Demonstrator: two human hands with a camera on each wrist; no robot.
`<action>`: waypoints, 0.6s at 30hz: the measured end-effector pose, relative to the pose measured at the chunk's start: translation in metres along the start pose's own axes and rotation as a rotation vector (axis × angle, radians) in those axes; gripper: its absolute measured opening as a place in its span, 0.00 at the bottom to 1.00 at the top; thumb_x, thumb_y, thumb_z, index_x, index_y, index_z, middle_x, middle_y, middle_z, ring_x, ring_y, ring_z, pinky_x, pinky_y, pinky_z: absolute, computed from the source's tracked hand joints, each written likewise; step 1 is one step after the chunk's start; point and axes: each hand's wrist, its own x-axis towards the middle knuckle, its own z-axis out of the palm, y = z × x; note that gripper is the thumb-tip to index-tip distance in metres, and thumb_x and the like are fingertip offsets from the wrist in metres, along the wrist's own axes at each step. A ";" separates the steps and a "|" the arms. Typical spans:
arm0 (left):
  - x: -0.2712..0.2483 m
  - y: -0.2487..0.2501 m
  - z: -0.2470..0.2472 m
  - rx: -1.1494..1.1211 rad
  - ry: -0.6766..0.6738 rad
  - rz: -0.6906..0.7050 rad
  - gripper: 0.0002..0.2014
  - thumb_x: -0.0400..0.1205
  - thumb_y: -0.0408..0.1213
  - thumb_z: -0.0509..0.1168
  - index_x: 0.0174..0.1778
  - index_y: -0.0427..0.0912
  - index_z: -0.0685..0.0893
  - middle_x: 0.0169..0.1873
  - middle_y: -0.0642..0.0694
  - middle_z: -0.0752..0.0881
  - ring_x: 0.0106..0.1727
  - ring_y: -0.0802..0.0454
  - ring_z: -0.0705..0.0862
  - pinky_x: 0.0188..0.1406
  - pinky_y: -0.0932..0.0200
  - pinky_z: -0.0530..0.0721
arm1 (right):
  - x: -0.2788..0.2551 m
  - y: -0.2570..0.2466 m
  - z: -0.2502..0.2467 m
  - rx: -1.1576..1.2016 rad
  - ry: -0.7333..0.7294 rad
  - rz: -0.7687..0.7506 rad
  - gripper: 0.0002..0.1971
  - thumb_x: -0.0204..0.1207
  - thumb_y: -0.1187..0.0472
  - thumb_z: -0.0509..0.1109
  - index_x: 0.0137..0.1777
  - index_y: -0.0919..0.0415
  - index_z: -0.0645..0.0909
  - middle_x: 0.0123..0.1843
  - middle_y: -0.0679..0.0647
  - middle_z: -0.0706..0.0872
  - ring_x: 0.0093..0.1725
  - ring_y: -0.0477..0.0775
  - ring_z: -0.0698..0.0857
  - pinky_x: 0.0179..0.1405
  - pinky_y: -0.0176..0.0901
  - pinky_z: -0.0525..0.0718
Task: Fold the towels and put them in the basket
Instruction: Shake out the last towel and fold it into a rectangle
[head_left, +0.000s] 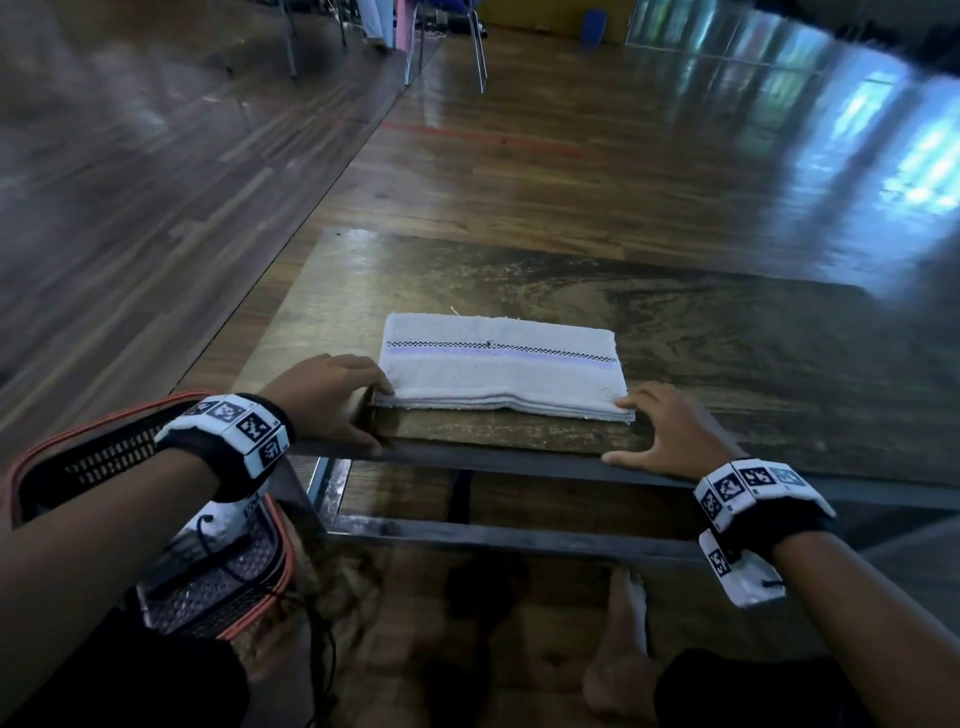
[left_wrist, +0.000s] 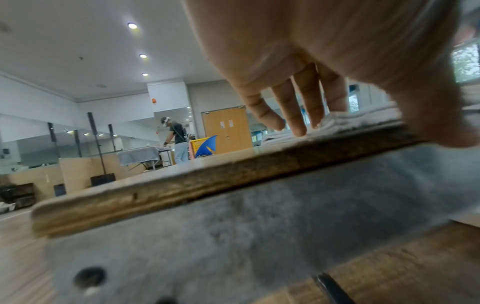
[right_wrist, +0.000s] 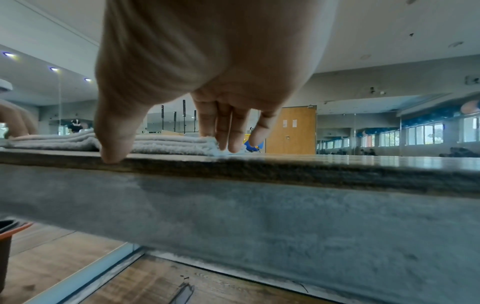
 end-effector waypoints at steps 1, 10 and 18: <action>-0.005 0.002 0.003 0.028 0.018 0.015 0.28 0.65 0.60 0.74 0.59 0.55 0.80 0.57 0.58 0.81 0.56 0.55 0.79 0.49 0.62 0.70 | -0.004 -0.002 0.000 -0.014 -0.016 -0.012 0.40 0.59 0.32 0.74 0.67 0.56 0.77 0.64 0.52 0.80 0.63 0.52 0.78 0.62 0.43 0.75; -0.048 0.026 0.017 -0.208 0.205 -0.023 0.09 0.74 0.36 0.73 0.49 0.42 0.86 0.48 0.46 0.86 0.43 0.46 0.85 0.42 0.48 0.85 | -0.053 -0.042 0.010 -0.046 0.171 -0.020 0.13 0.69 0.69 0.71 0.54 0.61 0.81 0.52 0.57 0.84 0.52 0.60 0.83 0.49 0.54 0.81; -0.070 0.025 -0.004 -0.400 0.299 -0.081 0.07 0.71 0.32 0.75 0.43 0.39 0.86 0.42 0.45 0.88 0.42 0.54 0.83 0.40 0.79 0.74 | -0.063 -0.063 -0.003 0.356 0.374 0.027 0.10 0.68 0.74 0.72 0.50 0.66 0.84 0.49 0.59 0.86 0.51 0.58 0.82 0.54 0.49 0.79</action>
